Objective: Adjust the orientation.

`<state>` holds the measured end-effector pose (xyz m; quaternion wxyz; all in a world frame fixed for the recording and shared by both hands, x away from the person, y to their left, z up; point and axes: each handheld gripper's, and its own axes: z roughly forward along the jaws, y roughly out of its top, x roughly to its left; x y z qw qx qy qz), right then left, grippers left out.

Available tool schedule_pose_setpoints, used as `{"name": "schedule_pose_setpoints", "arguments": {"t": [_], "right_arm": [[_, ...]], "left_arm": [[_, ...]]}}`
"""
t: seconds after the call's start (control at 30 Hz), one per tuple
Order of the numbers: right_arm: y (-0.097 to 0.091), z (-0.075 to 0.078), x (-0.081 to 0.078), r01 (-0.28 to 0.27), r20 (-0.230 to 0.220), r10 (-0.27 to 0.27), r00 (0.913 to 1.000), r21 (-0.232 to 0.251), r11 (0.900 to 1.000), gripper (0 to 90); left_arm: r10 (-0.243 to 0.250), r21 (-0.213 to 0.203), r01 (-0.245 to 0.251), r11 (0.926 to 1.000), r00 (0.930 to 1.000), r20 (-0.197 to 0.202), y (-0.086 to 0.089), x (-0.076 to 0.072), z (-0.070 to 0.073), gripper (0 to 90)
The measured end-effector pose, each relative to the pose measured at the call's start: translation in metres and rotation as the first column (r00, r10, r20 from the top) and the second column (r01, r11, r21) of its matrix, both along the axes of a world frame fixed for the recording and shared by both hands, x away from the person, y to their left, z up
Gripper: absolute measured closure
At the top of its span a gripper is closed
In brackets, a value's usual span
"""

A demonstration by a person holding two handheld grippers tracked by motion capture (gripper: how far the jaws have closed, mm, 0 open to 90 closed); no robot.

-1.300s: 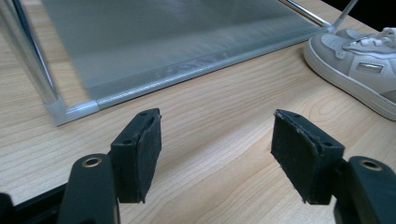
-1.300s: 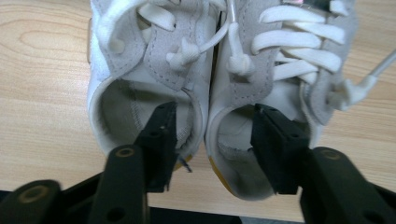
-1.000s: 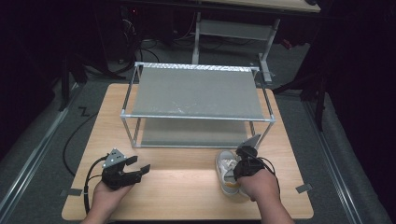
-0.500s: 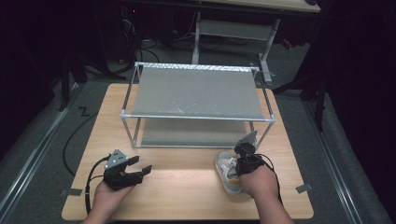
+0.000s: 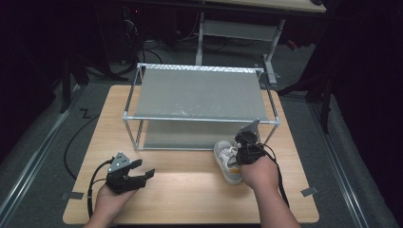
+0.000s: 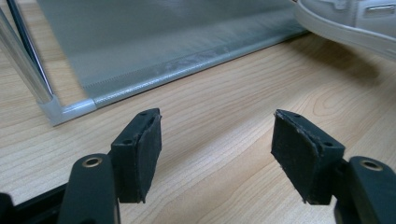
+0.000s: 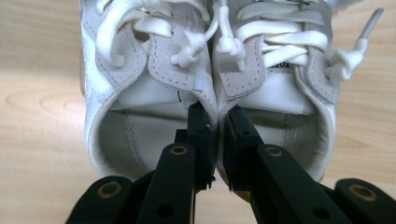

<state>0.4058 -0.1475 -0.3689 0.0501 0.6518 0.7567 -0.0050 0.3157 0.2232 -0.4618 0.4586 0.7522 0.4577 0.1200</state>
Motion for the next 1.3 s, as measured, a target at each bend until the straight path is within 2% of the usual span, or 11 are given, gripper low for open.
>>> {"name": "schedule_pose_setpoints", "arguments": {"t": [0.2,0.37,0.57,0.73,0.9,0.97,1.07,1.13,1.2,1.3], "right_arm": [[0.009,-0.006,0.016,0.009,0.024,-0.009,0.9997,0.000,1.0000,82.3],[0.013,-0.010,0.024,0.017,0.074,-0.017,0.9971,0.004,0.9999,82.3],[0.013,-0.014,0.034,0.031,0.075,-0.032,0.9967,0.015,0.9994,82.2],[0.014,-0.019,0.031,0.037,0.120,-0.037,0.9921,0.003,0.9993,82.1],[0.012,-0.024,0.031,0.056,0.108,-0.058,0.9925,0.015,0.9983,82.1],[0.011,-0.029,0.030,0.070,0.125,-0.071,0.9895,0.010,0.9975,82.0],[0.008,-0.035,0.031,0.093,0.125,-0.094,0.9876,0.016,0.9955,81.6],[0.008,-0.036,0.030,0.099,0.134,-0.101,0.9857,0.025,0.9948,81.4],[0.008,-0.035,0.030,0.113,0.167,-0.116,0.9791,0.029,0.9932,81.6],[0.009,-0.035,0.030,0.116,0.174,-0.122,0.9771,0.046,0.9922,81.5]], "left_arm": [[-0.005,0.008,0.005,1.0000,0.9999,-0.012,0.000,0.002,-0.003,33.6],[-0.005,0.005,0.005,1.0000,1.0000,-0.008,0.002,0.001,-0.001,33.7],[-0.006,0.006,0.006,1.0000,0.9999,-0.012,0.002,0.001,-0.002,33.8],[-0.008,0.006,0.008,0.9999,0.9999,-0.014,0.002,0.001,-0.002,33.8],[-0.010,0.007,0.010,0.9999,0.9998,-0.014,0.001,0.001,-0.002,33.8],[-0.010,0.008,0.010,0.9999,0.9998,-0.016,0.001,0.001,-0.002,33.8],[-0.010,0.008,0.011,0.9999,0.9998,-0.018,0.001,0.001,-0.003,33.8],[-0.012,0.011,0.013,0.9999,0.9997,-0.020,0.001,0.001,-0.003,33.8],[-0.012,0.008,0.012,0.9999,0.9997,-0.022,0.001,0.001,-0.003,33.8],[-0.013,0.008,0.013,0.9999,0.9997,-0.022,0.001,0.001,-0.003,33.7]]}}
